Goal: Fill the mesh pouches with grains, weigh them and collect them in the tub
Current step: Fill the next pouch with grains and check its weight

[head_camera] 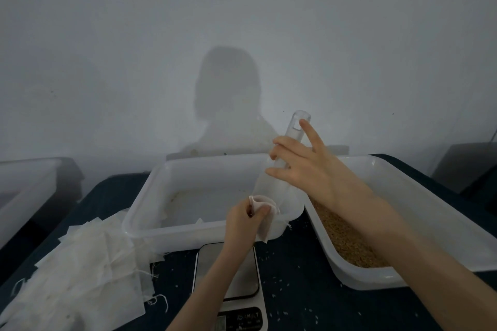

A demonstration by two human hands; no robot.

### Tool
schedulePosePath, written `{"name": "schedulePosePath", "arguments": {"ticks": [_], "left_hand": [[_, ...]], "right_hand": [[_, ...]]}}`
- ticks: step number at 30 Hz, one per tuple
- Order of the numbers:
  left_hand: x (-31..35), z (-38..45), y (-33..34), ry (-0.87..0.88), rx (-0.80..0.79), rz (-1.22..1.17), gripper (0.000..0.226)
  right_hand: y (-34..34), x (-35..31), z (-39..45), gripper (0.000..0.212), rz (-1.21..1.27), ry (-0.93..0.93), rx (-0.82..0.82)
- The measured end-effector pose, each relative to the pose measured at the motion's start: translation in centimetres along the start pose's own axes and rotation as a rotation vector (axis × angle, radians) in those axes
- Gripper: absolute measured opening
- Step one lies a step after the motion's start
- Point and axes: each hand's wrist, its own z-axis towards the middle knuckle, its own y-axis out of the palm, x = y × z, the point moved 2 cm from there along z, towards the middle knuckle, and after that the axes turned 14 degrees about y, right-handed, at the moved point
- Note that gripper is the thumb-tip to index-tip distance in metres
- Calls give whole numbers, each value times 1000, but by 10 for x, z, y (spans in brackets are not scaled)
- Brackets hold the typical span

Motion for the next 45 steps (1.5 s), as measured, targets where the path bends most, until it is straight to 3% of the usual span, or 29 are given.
{"name": "schedulePosePath", "arguments": {"ticks": [6, 12, 15, 21, 26, 28, 30, 32, 33, 36, 45], "left_hand": [[0, 1, -6, -26, -27, 51, 25], [-4, 0, -17, -81, 40, 7, 25], [-7, -3, -25, -93, 78, 22, 30], [-15, -13, -31, -86, 48, 168, 31], [-17, -25, -33, -59, 69, 138, 19], [-17, -29, -34, -38, 94, 117, 9], [-17, -32, -33, -44, 103, 100, 7], [-19, -36, -32, -55, 105, 91, 8], [-19, -37, -32, -65, 110, 84, 9], [-20, -42, -32, -78, 138, 13, 13], [-40, -49, -48, -136, 201, 19, 23]], "right_hand": [[22, 17, -20, 65, 184, 168, -59], [48, 31, -52, 61, 390, 399, -173], [69, 38, -88, 42, 495, 590, -390], [123, 33, -176, 29, 574, 908, -899], [137, 14, -191, 22, 458, 790, -1183], [129, 10, -178, 25, 365, 772, -1156], [107, 2, -155, 25, 284, 796, -939], [75, -20, -121, 21, 506, 854, -678], [59, -38, -101, 19, 706, 854, -644], [36, -96, -58, 21, 1110, 753, -769], [52, -150, -46, 15, 1126, 799, -682]]}}
